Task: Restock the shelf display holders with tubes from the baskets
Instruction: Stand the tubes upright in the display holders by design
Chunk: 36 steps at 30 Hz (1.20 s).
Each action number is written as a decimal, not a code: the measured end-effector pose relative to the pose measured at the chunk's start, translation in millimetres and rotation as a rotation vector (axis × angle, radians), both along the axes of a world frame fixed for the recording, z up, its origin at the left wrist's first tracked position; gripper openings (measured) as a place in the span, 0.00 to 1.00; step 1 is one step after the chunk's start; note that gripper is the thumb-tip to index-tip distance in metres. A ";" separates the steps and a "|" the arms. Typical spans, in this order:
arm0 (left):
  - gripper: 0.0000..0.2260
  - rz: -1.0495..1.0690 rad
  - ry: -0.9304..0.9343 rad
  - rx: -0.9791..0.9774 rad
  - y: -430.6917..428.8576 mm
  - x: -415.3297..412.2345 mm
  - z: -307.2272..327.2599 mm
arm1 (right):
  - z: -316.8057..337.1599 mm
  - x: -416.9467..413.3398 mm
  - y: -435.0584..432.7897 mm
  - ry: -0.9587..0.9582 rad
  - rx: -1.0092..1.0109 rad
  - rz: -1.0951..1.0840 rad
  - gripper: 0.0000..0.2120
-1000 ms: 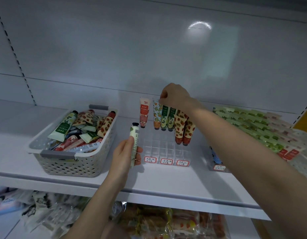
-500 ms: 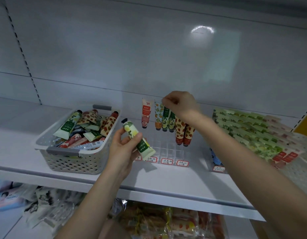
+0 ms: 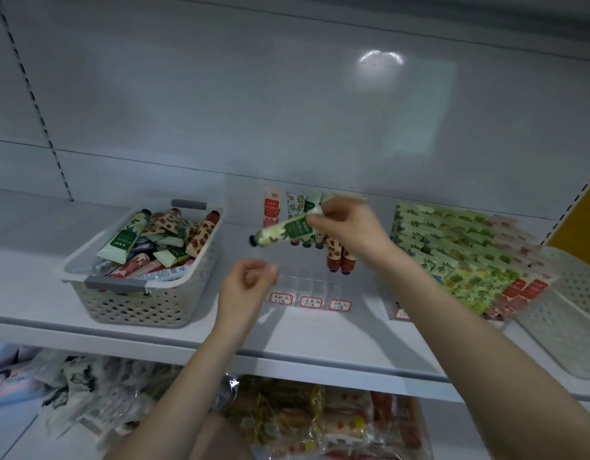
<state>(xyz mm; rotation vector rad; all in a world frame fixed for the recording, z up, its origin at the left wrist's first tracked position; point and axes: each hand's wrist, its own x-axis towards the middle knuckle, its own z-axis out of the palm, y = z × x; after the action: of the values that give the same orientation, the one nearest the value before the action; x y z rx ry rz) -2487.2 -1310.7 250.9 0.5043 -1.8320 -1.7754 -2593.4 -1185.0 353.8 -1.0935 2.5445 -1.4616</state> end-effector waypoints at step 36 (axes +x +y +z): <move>0.10 -0.056 -0.255 -0.820 -9.7 -0.2 -59.2 | 3.3 -55.1 -40.5 0.655 0.921 -0.484 0.15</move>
<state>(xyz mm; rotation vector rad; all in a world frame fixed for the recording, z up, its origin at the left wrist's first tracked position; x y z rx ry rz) -2487.4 -1320.4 191.6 0.3510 -2.5408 -0.8660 -2648.5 -1225.5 357.1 -0.8760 3.4246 0.2756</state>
